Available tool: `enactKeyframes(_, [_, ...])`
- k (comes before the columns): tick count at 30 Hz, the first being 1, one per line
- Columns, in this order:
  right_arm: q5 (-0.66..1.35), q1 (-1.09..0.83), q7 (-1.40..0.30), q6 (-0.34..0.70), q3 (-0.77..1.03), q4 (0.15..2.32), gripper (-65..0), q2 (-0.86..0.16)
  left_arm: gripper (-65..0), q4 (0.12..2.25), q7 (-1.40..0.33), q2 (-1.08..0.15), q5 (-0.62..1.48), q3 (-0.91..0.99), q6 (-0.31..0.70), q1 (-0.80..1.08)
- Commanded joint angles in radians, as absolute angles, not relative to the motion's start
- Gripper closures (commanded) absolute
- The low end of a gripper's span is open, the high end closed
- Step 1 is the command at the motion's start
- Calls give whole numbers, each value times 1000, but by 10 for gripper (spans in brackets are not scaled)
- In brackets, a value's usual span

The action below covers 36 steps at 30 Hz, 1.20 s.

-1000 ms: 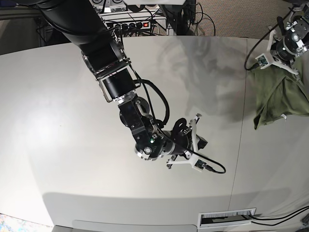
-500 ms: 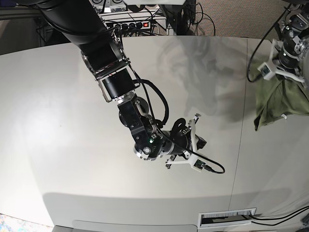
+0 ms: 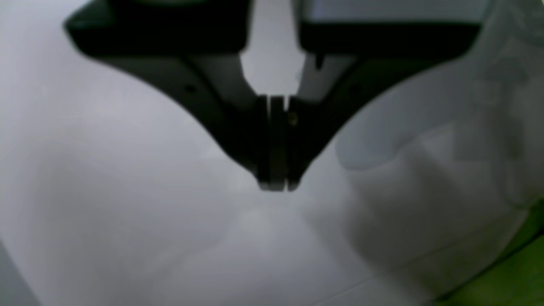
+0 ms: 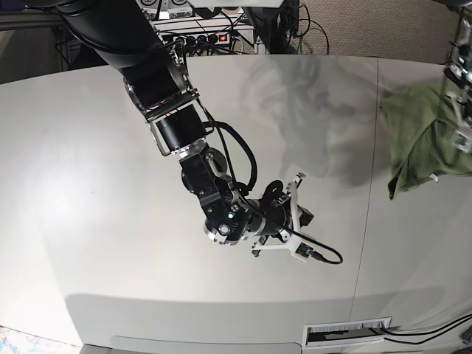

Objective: Fold the T-shirt properly
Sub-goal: 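Pat the bundle flat into a square with the left gripper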

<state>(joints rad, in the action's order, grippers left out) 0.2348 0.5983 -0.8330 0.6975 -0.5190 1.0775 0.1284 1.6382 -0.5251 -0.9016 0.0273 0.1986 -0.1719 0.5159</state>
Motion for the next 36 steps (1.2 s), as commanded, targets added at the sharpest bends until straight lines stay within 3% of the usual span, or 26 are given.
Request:
enactKeyframes(1, [242, 631, -810, 698, -515, 1096, 0, 138, 0, 1615, -498, -915, 41, 234, -163, 498])
enactKeyframes(7, [243, 632, -809, 698, -515, 1096, 0, 138, 0, 1468, -482, -892, 213, 291, -50, 397])
enactKeyframes(19, [247, 632, -811, 698, -515, 1096, 0, 138, 0, 1476, -498, -824, 488, 291, 205, 379])
enactKeyframes(28, [248, 631, -870, 698, -489, 1100, 0, 137, 0, 1476, -495, -662, 484, 290, 238, 278])
enactKeyframes(36, [280, 631, -965, 698, -272, 1100, 0, 135, 0, 1477, -558, -596, 485, 290, 238, 162])
